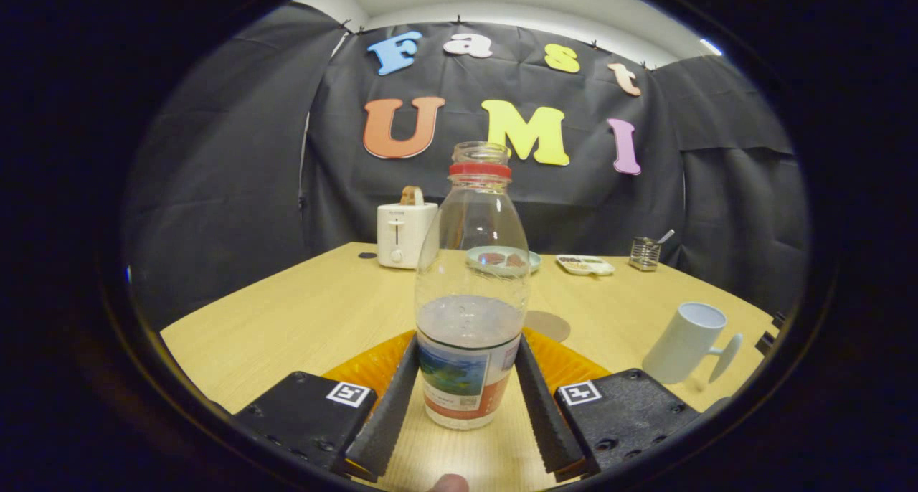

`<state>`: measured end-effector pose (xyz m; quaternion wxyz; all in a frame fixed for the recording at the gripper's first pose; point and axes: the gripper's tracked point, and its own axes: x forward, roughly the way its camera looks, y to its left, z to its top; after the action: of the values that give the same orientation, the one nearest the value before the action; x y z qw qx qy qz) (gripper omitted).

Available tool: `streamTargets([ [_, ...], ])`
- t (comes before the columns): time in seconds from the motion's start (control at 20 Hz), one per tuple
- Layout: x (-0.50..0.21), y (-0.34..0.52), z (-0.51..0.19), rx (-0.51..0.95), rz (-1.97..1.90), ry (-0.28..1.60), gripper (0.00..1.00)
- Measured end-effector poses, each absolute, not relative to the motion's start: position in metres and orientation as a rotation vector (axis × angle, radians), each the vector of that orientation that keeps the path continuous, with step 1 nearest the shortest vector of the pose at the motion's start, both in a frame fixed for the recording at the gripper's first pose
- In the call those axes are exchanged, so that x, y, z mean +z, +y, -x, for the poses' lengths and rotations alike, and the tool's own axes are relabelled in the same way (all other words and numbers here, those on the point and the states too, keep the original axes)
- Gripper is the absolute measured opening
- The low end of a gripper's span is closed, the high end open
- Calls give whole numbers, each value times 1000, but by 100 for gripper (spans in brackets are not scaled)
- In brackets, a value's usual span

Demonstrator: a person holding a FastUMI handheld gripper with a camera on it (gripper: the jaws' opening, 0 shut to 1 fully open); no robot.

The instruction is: Take the bottle from table, then pour the juice into the cup, finally place the bottle on the coaster

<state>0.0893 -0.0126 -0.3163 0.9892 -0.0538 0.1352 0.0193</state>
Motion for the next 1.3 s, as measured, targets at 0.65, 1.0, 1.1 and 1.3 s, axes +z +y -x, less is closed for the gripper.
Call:
streamTargets([
  [0.65, -235, -46, -89, -9, -25, 227, 77],
  [1.0, -249, -75, -92, -3, -270, 267, 76],
  [1.1, -251, -81, -94, -8, -374, 273, 76],
  [1.3, -248, -84, -98, 16, -577, 261, 76],
])
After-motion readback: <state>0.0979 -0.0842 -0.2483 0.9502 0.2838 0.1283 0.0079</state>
